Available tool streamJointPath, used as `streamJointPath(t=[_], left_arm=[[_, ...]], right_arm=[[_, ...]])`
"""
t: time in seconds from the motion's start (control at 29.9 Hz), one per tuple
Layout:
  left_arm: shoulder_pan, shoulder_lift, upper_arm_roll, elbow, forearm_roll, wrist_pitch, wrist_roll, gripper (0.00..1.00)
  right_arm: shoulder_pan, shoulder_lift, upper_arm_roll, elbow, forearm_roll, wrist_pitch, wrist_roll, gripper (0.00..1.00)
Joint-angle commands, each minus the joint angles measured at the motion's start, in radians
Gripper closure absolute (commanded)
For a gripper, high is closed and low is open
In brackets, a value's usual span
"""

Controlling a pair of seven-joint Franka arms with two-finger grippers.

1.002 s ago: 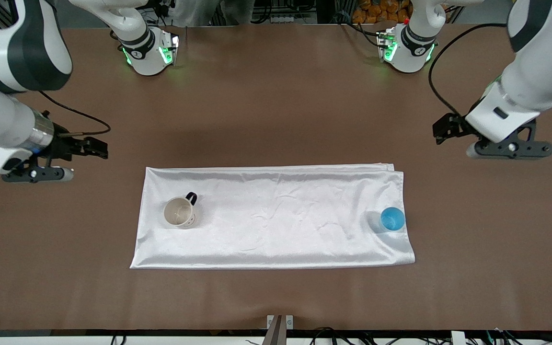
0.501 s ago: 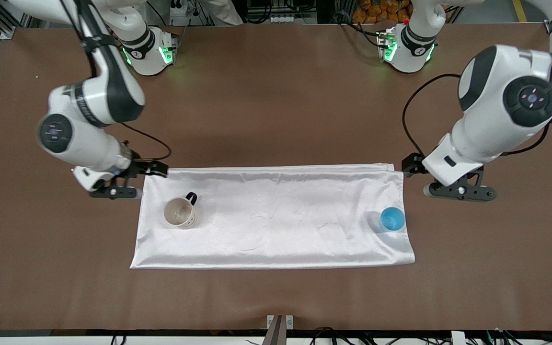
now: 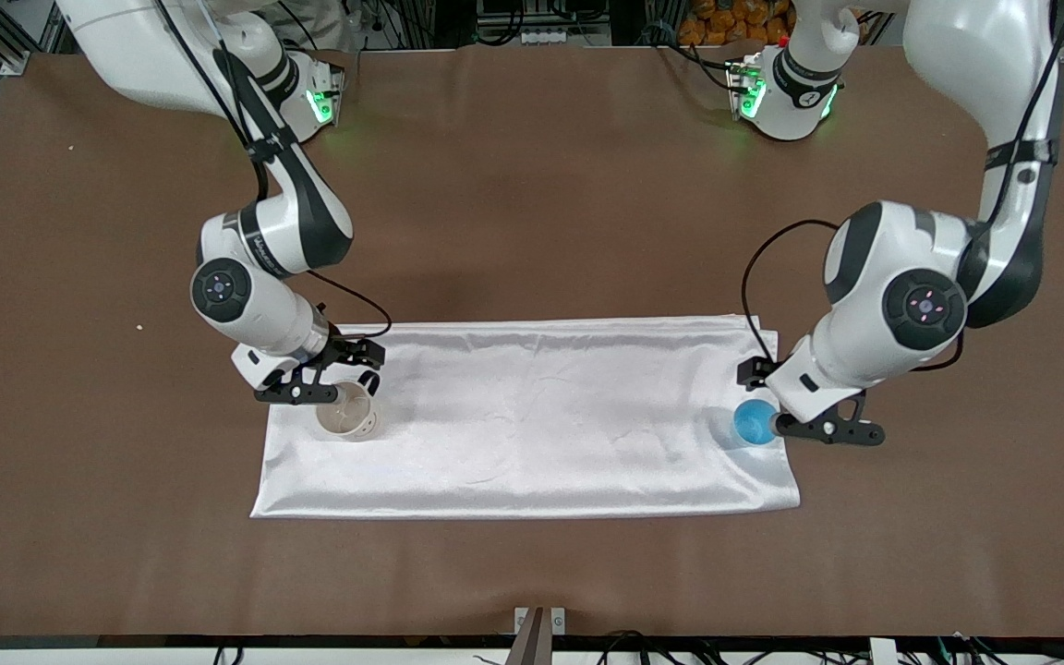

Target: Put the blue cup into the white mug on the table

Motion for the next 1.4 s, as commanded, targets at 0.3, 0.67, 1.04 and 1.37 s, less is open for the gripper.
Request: streamJointPath(t=[0.3, 0.67, 1.04, 1.37], left_arm=[[-0.051, 0.176, 0.005, 0.108, 0.025, 0.082, 0.016, 0.0], [-0.056, 0.227, 0.006, 0.103, 0.091, 0.12, 0.01, 0.0], [-0.05, 0.244, 0.005, 0.091, 0.085, 0.12, -0.013, 0.0], [-0.045, 0.244, 0.005, 0.079, 0.083, 0.119, -0.015, 1.0]], right_arm=[[-0.019, 0.108, 0.004, 0.05, -0.08, 0.095, -0.008, 0.0], [-0.033, 0.157, -0.001, 0.108, -0.141, 0.097, -0.009, 0.0], [-0.035, 0.159, -0.001, 0.108, -0.157, 0.123, -0.009, 0.74], [-0.033, 0.157, -0.001, 0.108, -0.169, 0.123, -0.035, 1.0]])
